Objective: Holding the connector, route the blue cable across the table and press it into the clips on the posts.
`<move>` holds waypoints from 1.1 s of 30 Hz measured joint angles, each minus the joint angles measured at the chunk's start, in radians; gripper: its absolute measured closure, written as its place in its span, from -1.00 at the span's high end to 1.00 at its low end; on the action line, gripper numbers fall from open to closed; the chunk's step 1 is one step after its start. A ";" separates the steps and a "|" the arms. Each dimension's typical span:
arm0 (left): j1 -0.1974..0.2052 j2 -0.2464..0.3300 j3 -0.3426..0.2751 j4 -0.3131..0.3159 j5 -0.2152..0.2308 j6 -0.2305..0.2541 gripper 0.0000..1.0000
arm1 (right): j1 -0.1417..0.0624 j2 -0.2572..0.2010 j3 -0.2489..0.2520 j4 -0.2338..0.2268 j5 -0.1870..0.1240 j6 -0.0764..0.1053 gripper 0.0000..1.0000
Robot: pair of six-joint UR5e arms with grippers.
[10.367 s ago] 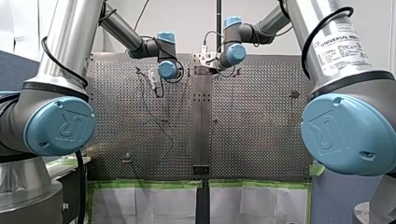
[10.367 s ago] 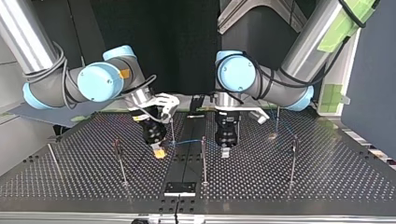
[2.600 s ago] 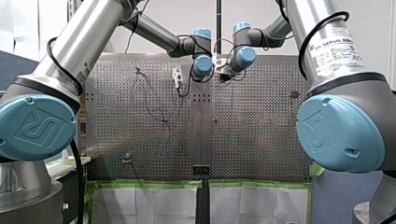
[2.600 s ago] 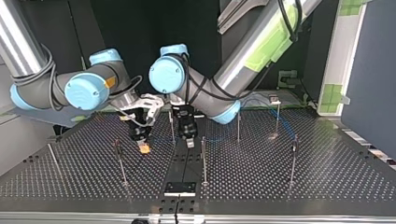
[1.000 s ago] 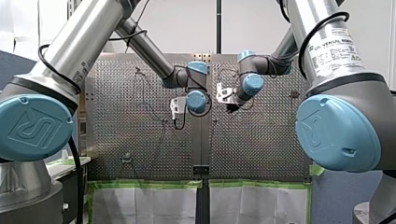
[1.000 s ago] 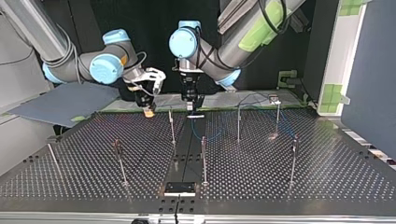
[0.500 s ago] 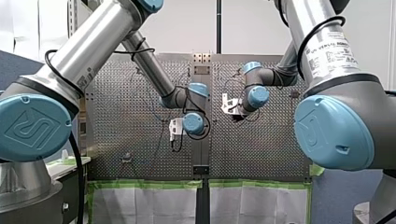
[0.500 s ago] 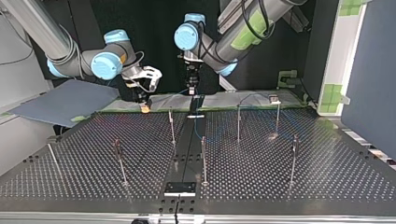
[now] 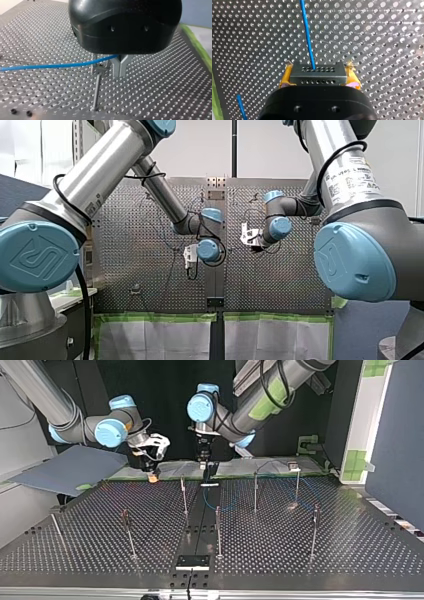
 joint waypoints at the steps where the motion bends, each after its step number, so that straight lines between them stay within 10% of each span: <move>1: 0.003 0.000 0.002 -0.001 0.004 0.000 -1.00 | -0.001 0.001 0.000 -0.002 -0.002 0.001 -1.00; 33: 0.069 -0.106 0.206 -0.061 0.086 -0.016 -1.00 | -0.071 0.039 -0.039 -0.067 -0.069 0.038 -1.00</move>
